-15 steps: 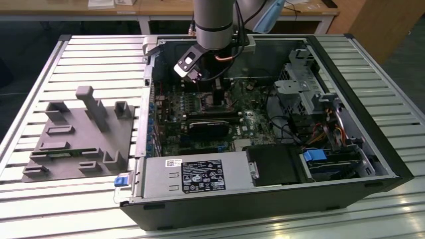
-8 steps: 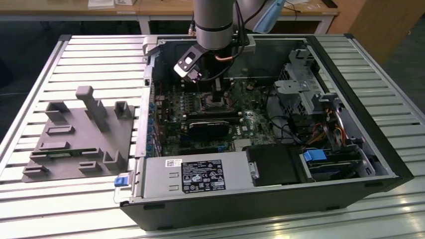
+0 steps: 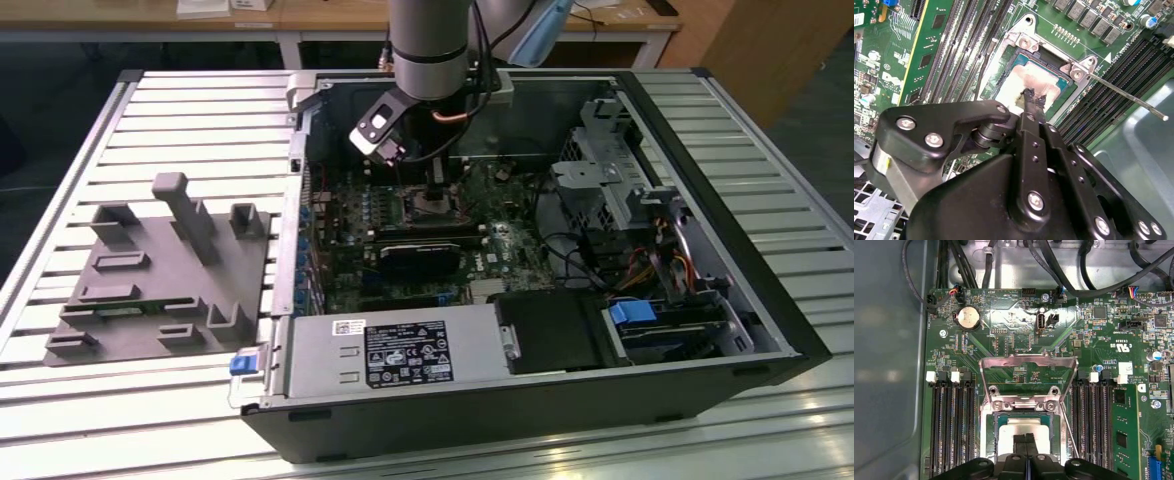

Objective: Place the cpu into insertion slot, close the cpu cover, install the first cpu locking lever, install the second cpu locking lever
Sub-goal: 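Place the cpu into insertion slot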

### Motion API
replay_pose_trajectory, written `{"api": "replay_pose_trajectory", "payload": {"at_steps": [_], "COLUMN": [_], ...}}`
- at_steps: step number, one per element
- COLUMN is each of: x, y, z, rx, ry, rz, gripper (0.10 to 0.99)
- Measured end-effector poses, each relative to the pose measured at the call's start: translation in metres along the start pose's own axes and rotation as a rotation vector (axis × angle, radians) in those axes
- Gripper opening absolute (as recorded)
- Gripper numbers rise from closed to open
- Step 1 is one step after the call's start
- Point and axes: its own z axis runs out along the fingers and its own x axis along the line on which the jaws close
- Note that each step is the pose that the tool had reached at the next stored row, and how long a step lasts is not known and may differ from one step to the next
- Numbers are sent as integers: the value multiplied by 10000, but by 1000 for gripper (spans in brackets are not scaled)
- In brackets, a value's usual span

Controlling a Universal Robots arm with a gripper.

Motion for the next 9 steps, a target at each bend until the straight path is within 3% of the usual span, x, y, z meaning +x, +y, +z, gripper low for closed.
{"api": "replay_pose_trajectory", "payload": {"at_steps": [9], "x": [0], "y": [4], "z": [-43], "rx": [0], "ry": [-1], "rz": [0], "gripper": [102]}}
